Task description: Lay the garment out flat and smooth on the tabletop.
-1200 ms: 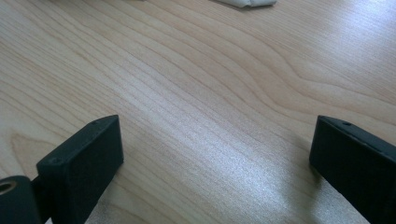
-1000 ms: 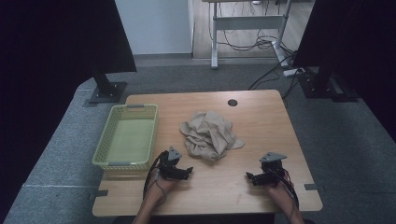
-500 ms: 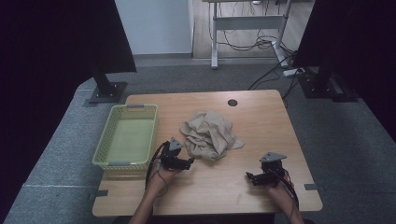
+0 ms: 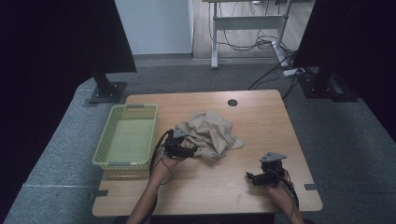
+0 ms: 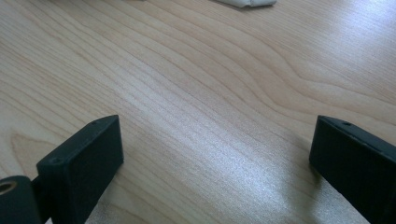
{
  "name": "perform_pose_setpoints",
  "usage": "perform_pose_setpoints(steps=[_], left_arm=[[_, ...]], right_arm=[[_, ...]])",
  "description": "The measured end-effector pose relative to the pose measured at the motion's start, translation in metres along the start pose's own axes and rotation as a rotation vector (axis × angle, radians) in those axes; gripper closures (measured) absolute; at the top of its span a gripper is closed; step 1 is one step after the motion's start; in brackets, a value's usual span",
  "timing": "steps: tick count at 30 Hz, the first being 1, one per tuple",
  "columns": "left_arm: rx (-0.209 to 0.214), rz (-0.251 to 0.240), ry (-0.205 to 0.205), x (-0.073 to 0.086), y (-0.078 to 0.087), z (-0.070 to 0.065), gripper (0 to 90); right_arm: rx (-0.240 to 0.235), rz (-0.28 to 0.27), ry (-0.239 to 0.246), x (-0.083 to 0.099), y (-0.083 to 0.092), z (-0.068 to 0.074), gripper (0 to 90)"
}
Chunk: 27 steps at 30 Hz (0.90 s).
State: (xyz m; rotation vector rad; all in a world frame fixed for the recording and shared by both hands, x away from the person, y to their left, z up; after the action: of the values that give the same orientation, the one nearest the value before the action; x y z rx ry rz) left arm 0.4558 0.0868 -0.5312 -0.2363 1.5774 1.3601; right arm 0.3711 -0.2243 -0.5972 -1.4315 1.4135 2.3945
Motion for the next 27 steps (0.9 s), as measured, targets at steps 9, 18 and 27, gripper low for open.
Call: perform_pose_setpoints(steps=[9, 18, 27], left_arm=[[0.020, 0.030, 0.000, -0.002, -0.026, 0.000, 26.5], [-0.008, 0.081, -0.035, 0.010, -0.048, 0.002, 49.3], [-0.036, 0.062, -0.038, 0.026, -0.051, 0.001, 76.7]], right_arm=[[0.000, 0.000, 0.000, 0.000, 0.000, 0.000, 2.6], [0.000, 0.000, 0.000, 0.000, 0.000, 0.000, 2.6], [0.000, -0.005, -0.003, -0.001, 0.000, -0.001, 4.3]])
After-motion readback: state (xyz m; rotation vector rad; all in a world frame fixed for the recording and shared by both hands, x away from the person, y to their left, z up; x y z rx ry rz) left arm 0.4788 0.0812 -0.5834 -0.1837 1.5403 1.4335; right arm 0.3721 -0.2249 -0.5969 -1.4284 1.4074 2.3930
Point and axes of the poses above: each handheld gripper's, and its own axes: y roughly backward along the jaws, x roughly out of its underside, z roughly to its left, the point moved 6 cm from there along -y, roughly forward along the jaws, and after that the axes turned 12 degrees about -x, right-handed, at the moved point
